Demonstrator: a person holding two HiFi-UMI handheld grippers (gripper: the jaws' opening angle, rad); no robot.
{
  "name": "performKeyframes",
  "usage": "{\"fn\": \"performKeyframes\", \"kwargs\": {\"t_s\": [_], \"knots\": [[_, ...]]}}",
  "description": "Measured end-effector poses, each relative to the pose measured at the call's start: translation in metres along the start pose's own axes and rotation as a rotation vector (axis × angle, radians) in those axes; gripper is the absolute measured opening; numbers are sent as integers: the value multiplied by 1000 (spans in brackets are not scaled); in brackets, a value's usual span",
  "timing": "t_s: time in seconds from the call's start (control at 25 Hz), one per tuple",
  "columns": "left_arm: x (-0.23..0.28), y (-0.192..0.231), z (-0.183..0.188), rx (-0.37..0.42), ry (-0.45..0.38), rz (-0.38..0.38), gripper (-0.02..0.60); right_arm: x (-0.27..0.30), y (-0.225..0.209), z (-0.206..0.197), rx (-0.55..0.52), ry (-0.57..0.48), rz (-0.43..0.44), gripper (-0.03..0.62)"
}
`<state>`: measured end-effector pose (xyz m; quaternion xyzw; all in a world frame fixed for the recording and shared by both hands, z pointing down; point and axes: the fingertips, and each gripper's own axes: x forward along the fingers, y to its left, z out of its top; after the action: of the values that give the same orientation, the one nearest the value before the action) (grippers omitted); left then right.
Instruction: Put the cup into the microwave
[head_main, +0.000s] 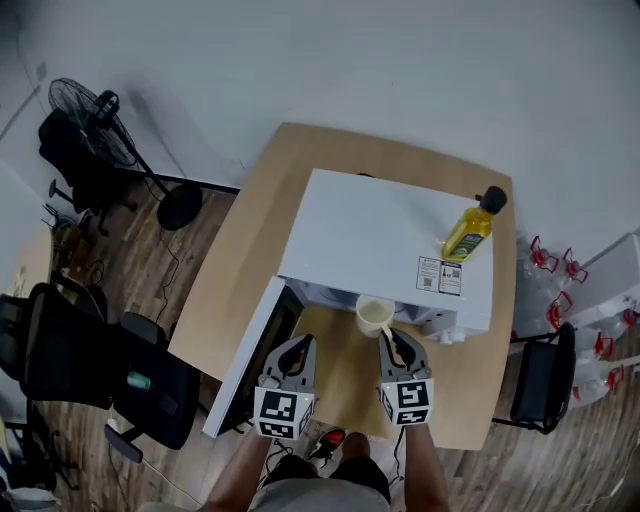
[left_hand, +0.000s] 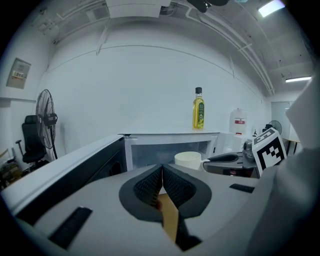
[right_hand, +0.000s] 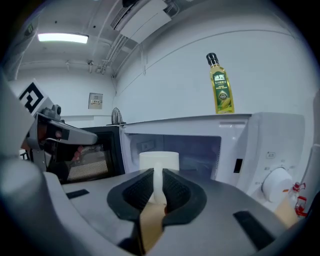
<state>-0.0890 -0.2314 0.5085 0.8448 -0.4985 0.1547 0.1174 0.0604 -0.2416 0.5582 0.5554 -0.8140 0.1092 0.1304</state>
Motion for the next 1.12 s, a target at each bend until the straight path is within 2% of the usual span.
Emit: {"fn": "performKeyframes", "kwargs": {"t_s": [0.52,1.12], "knots": [[34,12,-14,-22,52,31,25,54,-14,-3,28,-6,48,54],[54,16,-16,-33,64,30,25,92,-18,-7,8,0,32,55]]}}
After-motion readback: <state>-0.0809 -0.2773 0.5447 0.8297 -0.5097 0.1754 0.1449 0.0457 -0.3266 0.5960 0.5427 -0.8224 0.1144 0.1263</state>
